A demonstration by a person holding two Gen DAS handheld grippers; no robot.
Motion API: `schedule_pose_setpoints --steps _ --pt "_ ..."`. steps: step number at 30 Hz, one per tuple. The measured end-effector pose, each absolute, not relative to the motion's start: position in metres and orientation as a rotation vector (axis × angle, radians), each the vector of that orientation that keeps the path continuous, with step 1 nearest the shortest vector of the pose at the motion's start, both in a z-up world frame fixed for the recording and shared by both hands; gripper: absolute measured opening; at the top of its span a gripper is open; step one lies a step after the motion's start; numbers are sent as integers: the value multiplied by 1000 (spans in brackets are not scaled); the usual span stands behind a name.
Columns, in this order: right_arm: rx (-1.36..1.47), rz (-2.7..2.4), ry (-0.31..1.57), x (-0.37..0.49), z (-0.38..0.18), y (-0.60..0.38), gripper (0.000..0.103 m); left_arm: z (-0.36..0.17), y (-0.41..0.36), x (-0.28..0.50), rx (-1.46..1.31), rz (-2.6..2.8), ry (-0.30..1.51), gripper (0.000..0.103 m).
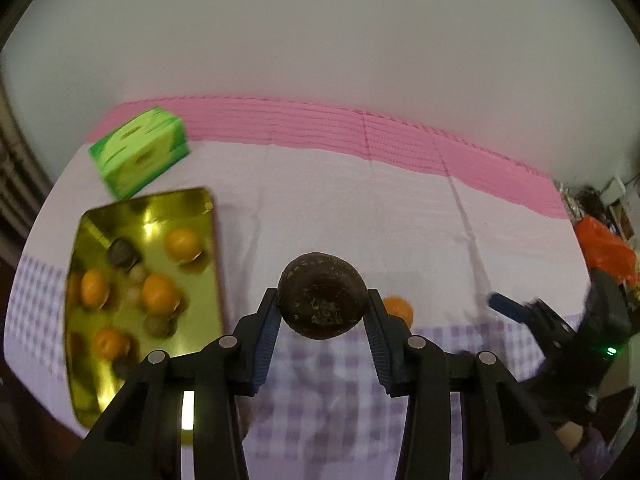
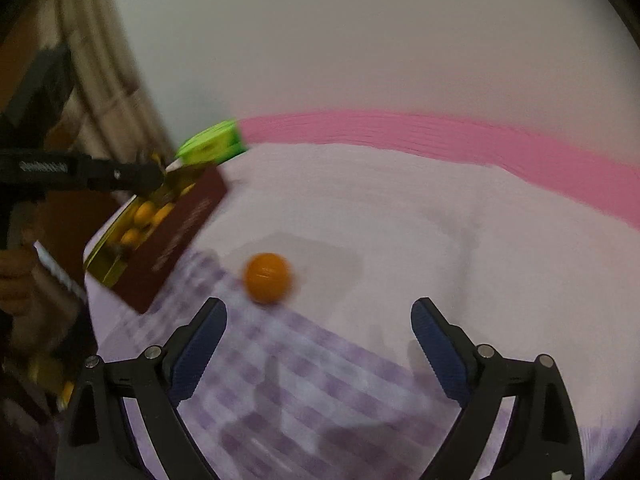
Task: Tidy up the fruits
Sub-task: 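Close the left gripper on a dark brown fruit while the right gripper grasps a mandarin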
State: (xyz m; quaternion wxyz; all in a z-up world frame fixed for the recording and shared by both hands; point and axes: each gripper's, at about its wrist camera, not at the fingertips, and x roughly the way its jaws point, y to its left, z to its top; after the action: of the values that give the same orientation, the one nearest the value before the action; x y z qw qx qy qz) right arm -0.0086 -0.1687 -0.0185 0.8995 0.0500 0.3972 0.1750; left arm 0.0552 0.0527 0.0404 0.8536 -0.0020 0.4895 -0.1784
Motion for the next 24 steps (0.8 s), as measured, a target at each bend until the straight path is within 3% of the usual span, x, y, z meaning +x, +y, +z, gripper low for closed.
schedule_pose_setpoints --steps 11,14,15,16,24 --pt "-90 363 908 41 -42 -101 90 48 117 19 -62 -300 1041 43" --pt "-129 348 951 46 -52 -90 68 48 126 14 -70 -287 1045 43" --pt "-141 348 970 47 -56 -88 47 49 128 11 -74 -287 1045 43" --pt "-158 340 987 48 -60 -85 38 49 130 10 -77 -286 1043 43" --pt "-275 303 928 33 -44 -68 36 50 141 8 -92 -269 1029 43"
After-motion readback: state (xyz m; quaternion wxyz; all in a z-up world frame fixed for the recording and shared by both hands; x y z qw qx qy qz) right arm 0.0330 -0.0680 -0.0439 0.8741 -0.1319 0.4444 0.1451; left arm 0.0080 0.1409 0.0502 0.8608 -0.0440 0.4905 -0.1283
